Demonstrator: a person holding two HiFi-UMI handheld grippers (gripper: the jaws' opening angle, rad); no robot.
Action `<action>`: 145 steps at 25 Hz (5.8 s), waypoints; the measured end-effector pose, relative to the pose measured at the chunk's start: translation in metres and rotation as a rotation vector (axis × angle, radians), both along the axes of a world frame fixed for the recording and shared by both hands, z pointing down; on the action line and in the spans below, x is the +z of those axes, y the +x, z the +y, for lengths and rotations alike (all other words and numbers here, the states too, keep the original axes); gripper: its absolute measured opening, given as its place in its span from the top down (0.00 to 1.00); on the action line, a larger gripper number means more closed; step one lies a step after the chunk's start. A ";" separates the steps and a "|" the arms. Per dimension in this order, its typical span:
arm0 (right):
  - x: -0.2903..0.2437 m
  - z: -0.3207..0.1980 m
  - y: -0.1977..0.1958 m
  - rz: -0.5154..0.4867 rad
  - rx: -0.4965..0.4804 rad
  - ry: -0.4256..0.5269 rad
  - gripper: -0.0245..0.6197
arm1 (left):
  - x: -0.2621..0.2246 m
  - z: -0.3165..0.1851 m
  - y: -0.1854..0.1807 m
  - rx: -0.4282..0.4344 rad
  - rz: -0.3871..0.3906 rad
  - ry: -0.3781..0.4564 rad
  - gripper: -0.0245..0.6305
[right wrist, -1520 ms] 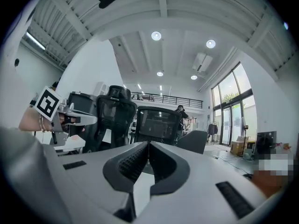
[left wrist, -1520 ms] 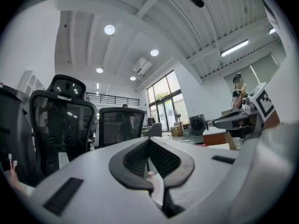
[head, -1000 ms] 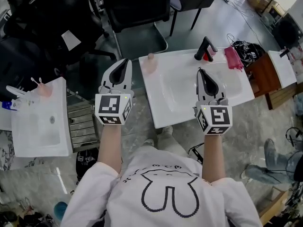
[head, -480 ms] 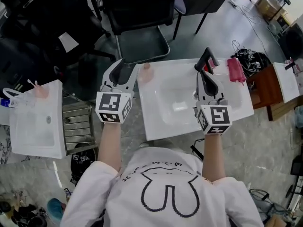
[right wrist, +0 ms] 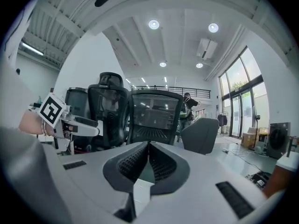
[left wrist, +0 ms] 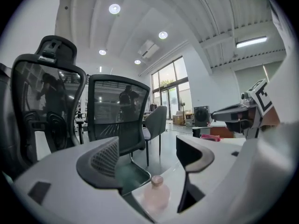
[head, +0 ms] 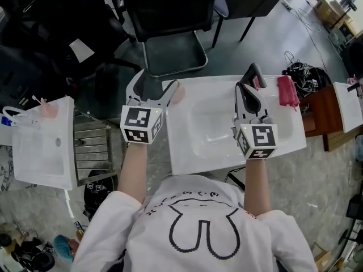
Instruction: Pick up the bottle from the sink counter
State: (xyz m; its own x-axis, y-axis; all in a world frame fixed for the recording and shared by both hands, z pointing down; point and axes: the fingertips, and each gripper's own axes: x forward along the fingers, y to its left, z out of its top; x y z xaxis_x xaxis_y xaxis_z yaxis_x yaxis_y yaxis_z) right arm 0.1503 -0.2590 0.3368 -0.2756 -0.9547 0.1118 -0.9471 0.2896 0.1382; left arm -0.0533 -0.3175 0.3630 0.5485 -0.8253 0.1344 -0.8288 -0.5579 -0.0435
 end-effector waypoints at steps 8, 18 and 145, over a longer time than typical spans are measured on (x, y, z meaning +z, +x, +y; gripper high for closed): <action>0.023 -0.026 0.000 -0.018 -0.030 -0.048 0.91 | 0.049 -0.018 0.019 0.030 -0.047 -0.102 0.39; 0.043 -0.042 0.005 -0.045 -0.050 -0.099 0.91 | 0.125 -0.030 0.037 0.029 -0.086 -0.262 0.36; -0.151 0.072 0.027 0.091 0.080 0.356 0.91 | -0.158 0.062 0.009 -0.033 0.031 0.326 0.36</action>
